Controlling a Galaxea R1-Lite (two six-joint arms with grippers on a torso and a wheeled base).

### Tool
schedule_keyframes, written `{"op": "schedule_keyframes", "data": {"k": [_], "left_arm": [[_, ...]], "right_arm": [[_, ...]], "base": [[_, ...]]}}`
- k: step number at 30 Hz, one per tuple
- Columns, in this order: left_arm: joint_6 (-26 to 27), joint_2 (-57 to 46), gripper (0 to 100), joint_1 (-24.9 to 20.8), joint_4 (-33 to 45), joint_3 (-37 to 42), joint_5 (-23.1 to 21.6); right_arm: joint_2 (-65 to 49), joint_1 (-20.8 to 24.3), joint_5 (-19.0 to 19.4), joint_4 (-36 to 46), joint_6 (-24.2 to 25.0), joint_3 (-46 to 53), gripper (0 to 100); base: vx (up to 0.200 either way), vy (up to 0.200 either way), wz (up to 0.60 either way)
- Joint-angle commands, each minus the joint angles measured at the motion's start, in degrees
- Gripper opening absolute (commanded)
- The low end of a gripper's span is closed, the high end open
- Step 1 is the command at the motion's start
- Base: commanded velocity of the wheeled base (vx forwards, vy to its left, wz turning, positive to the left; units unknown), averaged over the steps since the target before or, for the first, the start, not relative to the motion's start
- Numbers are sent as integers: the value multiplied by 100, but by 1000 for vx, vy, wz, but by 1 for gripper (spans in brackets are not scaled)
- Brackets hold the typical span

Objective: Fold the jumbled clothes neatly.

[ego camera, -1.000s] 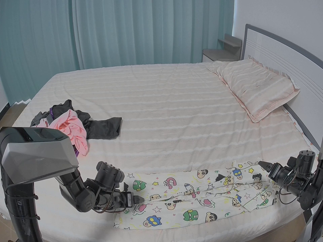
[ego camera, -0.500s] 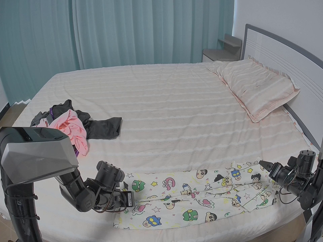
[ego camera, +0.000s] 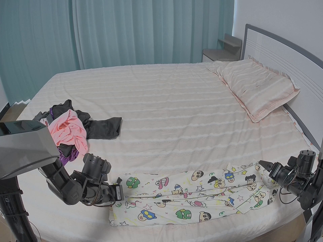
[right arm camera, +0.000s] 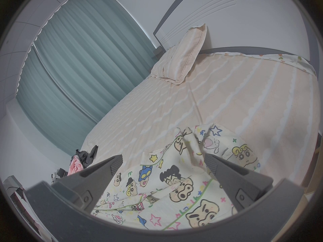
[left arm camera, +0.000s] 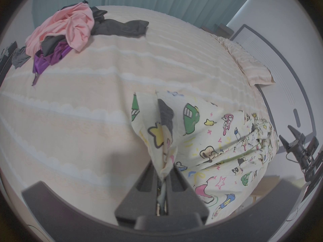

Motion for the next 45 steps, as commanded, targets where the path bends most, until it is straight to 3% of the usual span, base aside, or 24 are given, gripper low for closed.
{"op": "schedule_keyframes", "data": {"k": [1, 10, 27, 28, 37, 40, 41, 45], "left_arm": [[3, -261, 0, 184, 14, 69, -6], [3, -261, 0, 342, -21, 201, -68], [-58, 213, 0, -106, -73, -72, -6], [-58, 257, 100, -124, -65, -72, -6], [-67, 20, 100, 8, -56, 34, -6], [-164, -384, 100, 236, -47, 43, -120], [-445, -604, 100, 368, -56, 16, -393], [-840, -648, 100, 623, -65, -36, -771]], "right_arm": [[-10, -2, 4, 5, 1, 101, 100], [-10, 15, 4, 5, 1, 101, 100], [-28, 24, -5, 14, 1, 101, 100], [-28, 24, -5, 14, 1, 101, 100], [-2, 24, -5, 5, 1, 101, 100], [-10, 24, -5, 5, 1, 101, 100], [-2, 24, -5, 5, 1, 101, 100], [-10, 24, -5, 5, 1, 101, 100]], "base": [[0, 0, 0], [0, 0, 0], [0, 0, 0], [0, 0, 0], [0, 0, 0], [0, 0, 0], [0, 0, 0], [0, 0, 0]]}}
